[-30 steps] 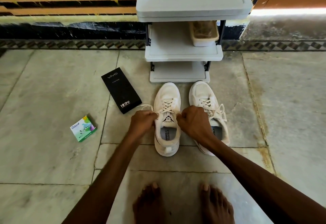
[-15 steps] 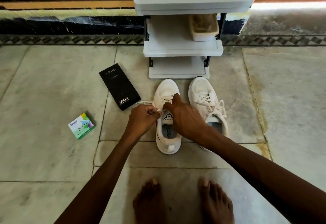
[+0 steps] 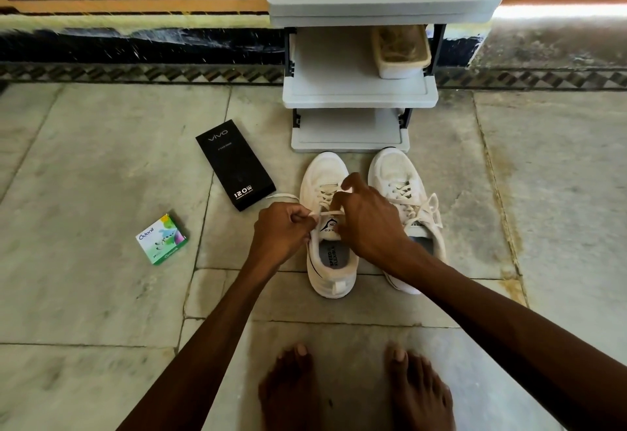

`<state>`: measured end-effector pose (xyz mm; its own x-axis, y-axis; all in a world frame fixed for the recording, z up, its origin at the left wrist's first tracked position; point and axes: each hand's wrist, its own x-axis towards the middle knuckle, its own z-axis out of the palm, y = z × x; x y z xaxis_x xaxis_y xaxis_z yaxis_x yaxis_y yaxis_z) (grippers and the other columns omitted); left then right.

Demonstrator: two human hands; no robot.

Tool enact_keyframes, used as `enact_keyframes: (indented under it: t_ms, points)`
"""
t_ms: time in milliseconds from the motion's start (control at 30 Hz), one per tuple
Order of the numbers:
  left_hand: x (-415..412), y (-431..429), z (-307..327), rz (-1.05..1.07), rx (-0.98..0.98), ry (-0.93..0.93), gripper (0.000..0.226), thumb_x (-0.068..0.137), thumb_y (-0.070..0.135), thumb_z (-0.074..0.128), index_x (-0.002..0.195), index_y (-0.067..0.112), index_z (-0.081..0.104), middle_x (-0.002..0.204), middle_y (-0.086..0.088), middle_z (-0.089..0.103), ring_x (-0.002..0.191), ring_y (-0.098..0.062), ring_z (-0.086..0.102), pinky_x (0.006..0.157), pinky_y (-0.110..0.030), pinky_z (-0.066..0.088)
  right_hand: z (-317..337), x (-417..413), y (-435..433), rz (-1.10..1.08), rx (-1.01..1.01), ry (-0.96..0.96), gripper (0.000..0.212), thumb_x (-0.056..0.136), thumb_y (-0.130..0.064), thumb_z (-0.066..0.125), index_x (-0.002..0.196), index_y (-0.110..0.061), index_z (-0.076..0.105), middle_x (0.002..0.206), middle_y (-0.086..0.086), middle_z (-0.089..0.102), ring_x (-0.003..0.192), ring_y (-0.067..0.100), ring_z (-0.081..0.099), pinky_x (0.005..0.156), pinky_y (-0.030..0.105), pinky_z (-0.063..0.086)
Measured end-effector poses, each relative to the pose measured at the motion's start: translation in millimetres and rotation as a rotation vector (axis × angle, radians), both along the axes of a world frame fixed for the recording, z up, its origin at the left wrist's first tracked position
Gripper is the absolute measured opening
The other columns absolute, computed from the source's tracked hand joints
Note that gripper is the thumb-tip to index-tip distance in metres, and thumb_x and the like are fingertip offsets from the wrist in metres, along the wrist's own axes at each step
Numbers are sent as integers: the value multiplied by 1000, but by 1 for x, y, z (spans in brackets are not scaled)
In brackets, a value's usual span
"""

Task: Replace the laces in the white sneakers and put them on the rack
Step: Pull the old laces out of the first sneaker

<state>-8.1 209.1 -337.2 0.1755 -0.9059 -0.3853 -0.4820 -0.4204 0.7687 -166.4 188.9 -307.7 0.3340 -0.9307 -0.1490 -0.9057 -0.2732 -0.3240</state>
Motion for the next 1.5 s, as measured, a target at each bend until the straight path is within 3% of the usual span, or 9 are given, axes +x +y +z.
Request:
enact_keyframes:
  t_ms: [300, 500, 633, 767, 900, 1133, 1233, 1367, 1500]
  points:
    - [-4, -1, 2, -46, -24, -158, 17, 85, 34, 73, 87, 17, 77, 78, 1, 74, 74, -15, 70, 81, -39, 58, -9, 11, -8, 17, -106, -68, 18, 85, -21, 69, 99, -10, 68, 109, 4, 60, 95, 22, 59, 63, 34, 50]
    - [-2, 0, 2, 53, 11, -84, 22, 80, 25, 77, 64, 33, 63, 71, 6, 72, 71, -16, 71, 80, -41, 59, 17, -20, -42, -813, 377, -1020, 19, 92, -10, 57, 75, -16, 64, 77, 0, 61, 76, 12, 56, 72, 27, 44]
    - [-8, -1, 3, 39, 14, -87, 22, 79, 25, 77, 64, 32, 63, 74, 4, 73, 73, -17, 71, 81, -40, 59, 14, -16, -45, -866, 803, -1413, 25, 100, -8, 36, 83, -11, 55, 73, 4, 67, 74, 19, 62, 74, 33, 50]
    - [-7, -1, 3, 39, 17, -91, 15, 79, 28, 77, 68, 29, 67, 75, 4, 74, 73, -17, 71, 82, -39, 58, 12, 2, -37, -369, 478, -738, 24, 92, -3, 48, 77, -13, 63, 71, -1, 64, 64, 10, 57, 57, 14, 45]
    - [-11, -2, 7, 29, 19, -120, 10, 84, 28, 75, 85, 18, 75, 81, -1, 74, 76, -18, 71, 86, -38, 57, -3, 12, -23, 43, 77, -102, 24, 97, -23, 51, 101, -8, 69, 97, 12, 72, 88, 28, 67, 82, 36, 52]
    - [-10, 0, 8, -18, 11, -141, 17, 86, 31, 72, 84, 14, 75, 81, -4, 74, 75, -19, 70, 84, -36, 56, 1, 14, -25, 193, 37, 155, 26, 92, -27, 59, 110, -10, 67, 106, 11, 69, 101, 29, 63, 91, 36, 45]
    - [-7, 2, 6, 9, -10, -133, 12, 84, 29, 74, 82, 17, 75, 78, 0, 74, 72, -16, 70, 80, -39, 58, 3, 5, -36, -100, 108, -181, 15, 89, -18, 63, 95, -10, 75, 95, 6, 73, 85, 20, 67, 82, 33, 54]
    - [-6, 4, 4, 27, -2, -95, 9, 83, 27, 74, 85, 18, 75, 74, 3, 73, 69, -13, 71, 78, -39, 59, 14, -18, -56, -853, 559, -1212, 19, 95, -8, 56, 79, -10, 66, 72, 0, 61, 66, 11, 54, 64, 22, 47]
    - [-9, 4, 8, -7, -26, -145, 9, 83, 27, 73, 82, 19, 75, 71, 5, 72, 68, -11, 69, 78, -35, 58, 19, -16, -57, -852, 889, -1754, 29, 101, -10, 39, 76, -12, 51, 67, 5, 56, 61, 16, 53, 64, 30, 49]
